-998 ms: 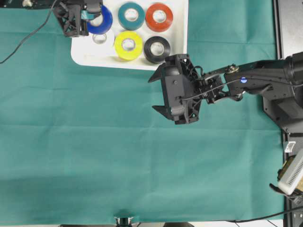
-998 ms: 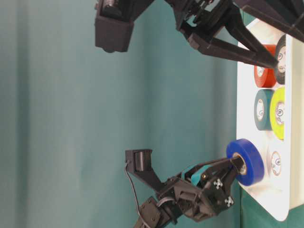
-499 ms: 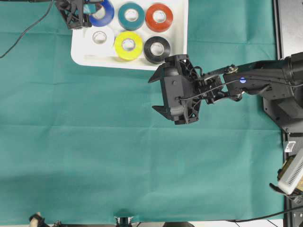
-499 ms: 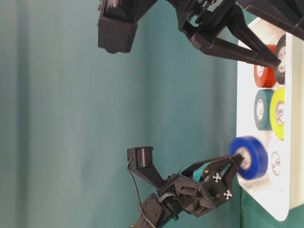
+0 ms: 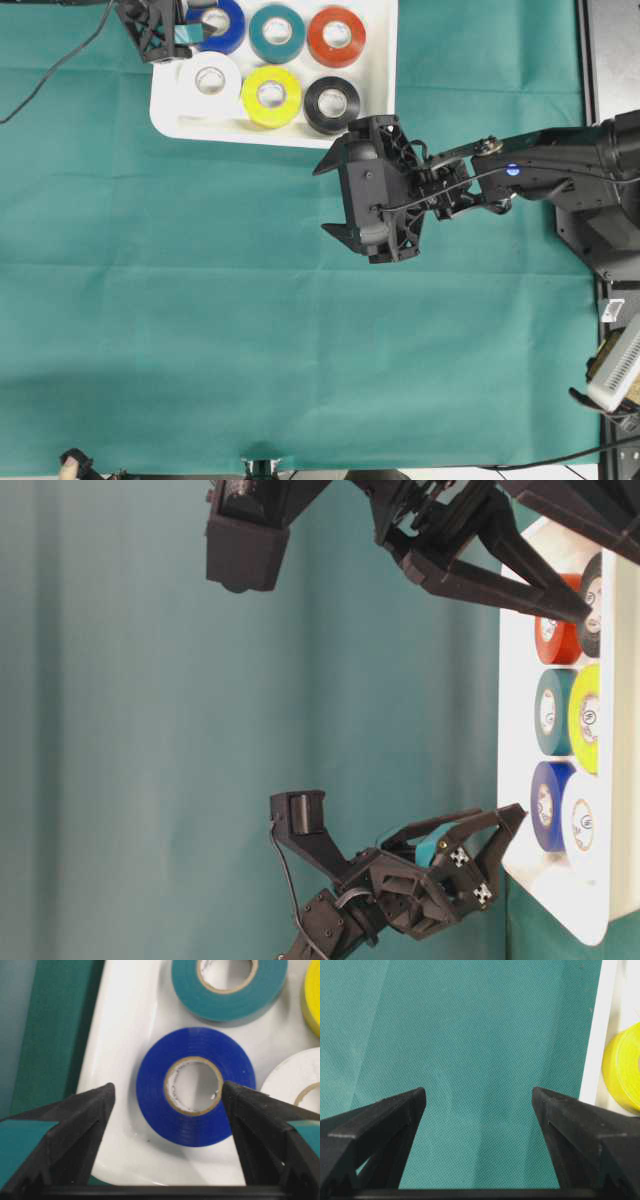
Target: Put the tape alternately from left to right into the white case.
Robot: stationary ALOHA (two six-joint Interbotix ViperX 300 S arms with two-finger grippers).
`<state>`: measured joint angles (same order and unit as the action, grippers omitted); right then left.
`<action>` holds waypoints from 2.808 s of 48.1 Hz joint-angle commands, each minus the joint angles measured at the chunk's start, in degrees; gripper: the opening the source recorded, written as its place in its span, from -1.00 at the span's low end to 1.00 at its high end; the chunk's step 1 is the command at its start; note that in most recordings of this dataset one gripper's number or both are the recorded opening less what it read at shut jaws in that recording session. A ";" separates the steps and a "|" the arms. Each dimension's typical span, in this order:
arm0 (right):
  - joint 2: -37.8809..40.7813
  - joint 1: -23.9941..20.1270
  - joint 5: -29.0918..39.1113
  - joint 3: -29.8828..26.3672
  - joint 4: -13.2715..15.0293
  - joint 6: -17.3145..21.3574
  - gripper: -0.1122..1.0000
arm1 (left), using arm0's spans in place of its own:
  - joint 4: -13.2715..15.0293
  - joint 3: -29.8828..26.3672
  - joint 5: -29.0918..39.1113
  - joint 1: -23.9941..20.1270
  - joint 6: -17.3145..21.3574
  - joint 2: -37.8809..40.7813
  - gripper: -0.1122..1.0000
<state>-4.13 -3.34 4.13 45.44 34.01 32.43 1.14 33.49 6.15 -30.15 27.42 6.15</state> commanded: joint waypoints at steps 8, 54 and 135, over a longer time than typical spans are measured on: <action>-0.62 -0.18 -0.35 -0.97 0.00 0.00 0.60 | 0.00 -0.26 -0.18 -0.09 0.09 -1.49 0.98; -0.62 -0.18 -0.35 -0.79 0.00 0.00 0.60 | 0.35 10.55 0.62 18.54 -3.96 -13.45 0.98; -1.23 -0.18 -0.35 -0.35 0.00 0.00 0.60 | 0.35 14.68 0.18 27.60 -13.62 -17.14 0.98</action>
<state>-4.13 -3.43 4.13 45.44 34.10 32.43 1.41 48.34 6.77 -2.72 13.89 -8.70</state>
